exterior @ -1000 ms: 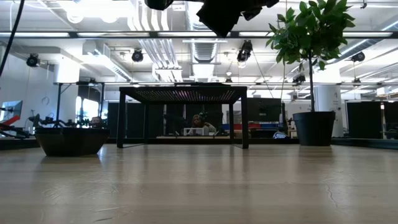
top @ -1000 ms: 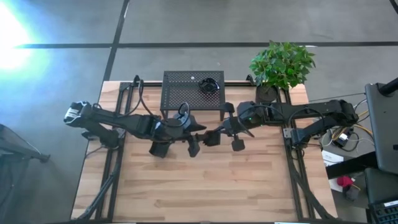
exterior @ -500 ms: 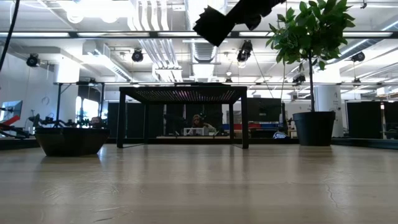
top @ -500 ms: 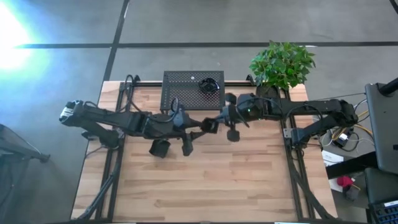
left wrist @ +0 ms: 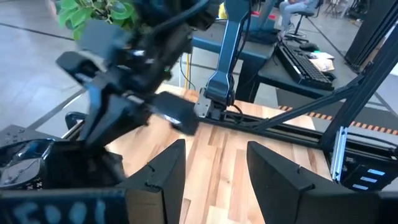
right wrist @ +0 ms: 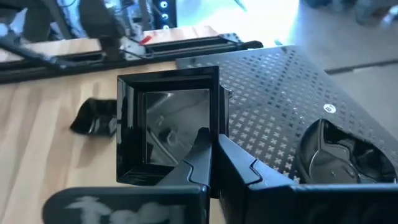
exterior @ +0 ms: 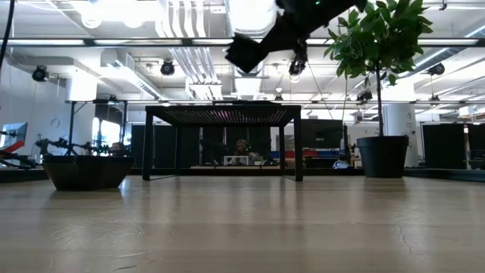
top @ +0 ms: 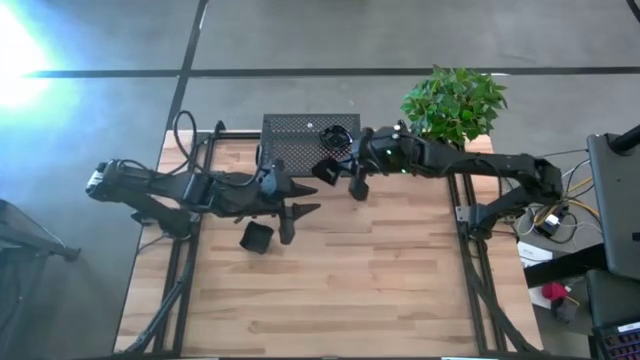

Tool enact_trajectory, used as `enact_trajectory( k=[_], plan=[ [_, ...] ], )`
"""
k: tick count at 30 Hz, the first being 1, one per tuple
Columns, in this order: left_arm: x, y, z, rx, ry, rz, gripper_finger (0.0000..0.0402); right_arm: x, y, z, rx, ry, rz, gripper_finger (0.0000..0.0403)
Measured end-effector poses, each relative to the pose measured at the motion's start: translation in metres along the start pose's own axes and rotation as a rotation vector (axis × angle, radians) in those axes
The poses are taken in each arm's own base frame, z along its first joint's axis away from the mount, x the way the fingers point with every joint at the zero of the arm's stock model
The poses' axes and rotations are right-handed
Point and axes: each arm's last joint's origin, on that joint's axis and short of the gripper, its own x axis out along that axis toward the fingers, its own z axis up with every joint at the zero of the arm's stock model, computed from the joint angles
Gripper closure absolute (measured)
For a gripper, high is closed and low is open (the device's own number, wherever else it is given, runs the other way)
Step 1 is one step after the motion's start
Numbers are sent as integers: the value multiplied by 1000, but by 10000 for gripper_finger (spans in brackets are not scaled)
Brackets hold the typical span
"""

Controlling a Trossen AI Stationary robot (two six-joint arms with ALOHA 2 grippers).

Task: Pick & Place Mini shaped plates
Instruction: Put the stacked black square plates on the shelf

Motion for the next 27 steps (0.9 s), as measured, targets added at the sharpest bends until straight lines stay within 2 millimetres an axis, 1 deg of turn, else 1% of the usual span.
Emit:
enact_trajectory(
  k=[4,7,13,16,19,23,25,27],
  plan=[
    [-1,0,0,21,1,0,238,18,-13,12,55,0,-28,392],
    [-1,1,-1,27,9,2,238,32,-19,22,65,36,-43,392],
    [-1,2,-7,53,73,17,238,61,-26,30,43,166,-54,392],
    [-2,3,-9,55,88,21,238,72,-30,32,31,214,-57,392],
    [-2,3,-9,54,90,21,239,81,-38,33,38,242,-64,392],
    [-2,3,-10,57,98,22,239,92,-46,35,65,246,7,392],
    [-3,3,-9,56,96,22,239,93,-52,38,90,234,39,392],
    [-3,3,-9,54,96,22,239,93,-57,40,131,231,34,392]
  ],
)
